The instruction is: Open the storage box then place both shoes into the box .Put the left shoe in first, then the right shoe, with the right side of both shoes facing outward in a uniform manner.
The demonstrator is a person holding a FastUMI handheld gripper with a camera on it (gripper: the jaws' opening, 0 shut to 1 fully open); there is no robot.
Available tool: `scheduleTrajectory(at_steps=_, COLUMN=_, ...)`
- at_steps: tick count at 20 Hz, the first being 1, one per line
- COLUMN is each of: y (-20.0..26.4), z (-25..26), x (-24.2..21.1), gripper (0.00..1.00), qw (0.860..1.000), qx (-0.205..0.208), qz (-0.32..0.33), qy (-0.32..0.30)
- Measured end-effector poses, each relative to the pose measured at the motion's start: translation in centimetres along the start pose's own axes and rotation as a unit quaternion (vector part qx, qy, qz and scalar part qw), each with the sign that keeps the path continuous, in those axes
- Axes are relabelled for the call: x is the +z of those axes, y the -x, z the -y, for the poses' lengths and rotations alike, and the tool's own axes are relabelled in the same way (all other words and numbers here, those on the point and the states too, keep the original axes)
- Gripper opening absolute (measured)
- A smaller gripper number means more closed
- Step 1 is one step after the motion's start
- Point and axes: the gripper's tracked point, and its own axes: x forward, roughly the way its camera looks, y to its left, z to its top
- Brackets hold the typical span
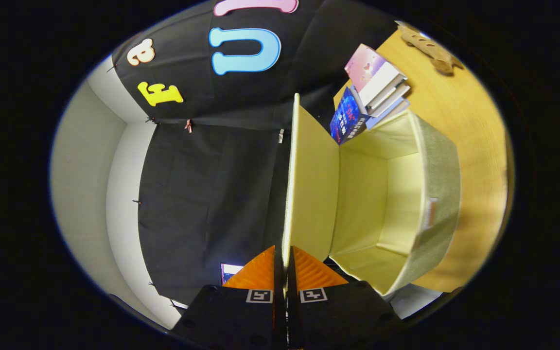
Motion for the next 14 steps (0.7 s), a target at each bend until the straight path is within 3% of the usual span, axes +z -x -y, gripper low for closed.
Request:
scheduleTrajectory(at_steps=7, y=-9.1, z=-5.5, x=-0.5, gripper=0.08, qw=0.999, qx=-0.007, qz=-0.011, qy=0.047)
scheduleTrajectory(at_steps=14, y=-19.4, z=-5.7, x=-3.0, gripper=0.08, qw=0.996, qx=-0.04, qz=-0.016, qy=0.073)
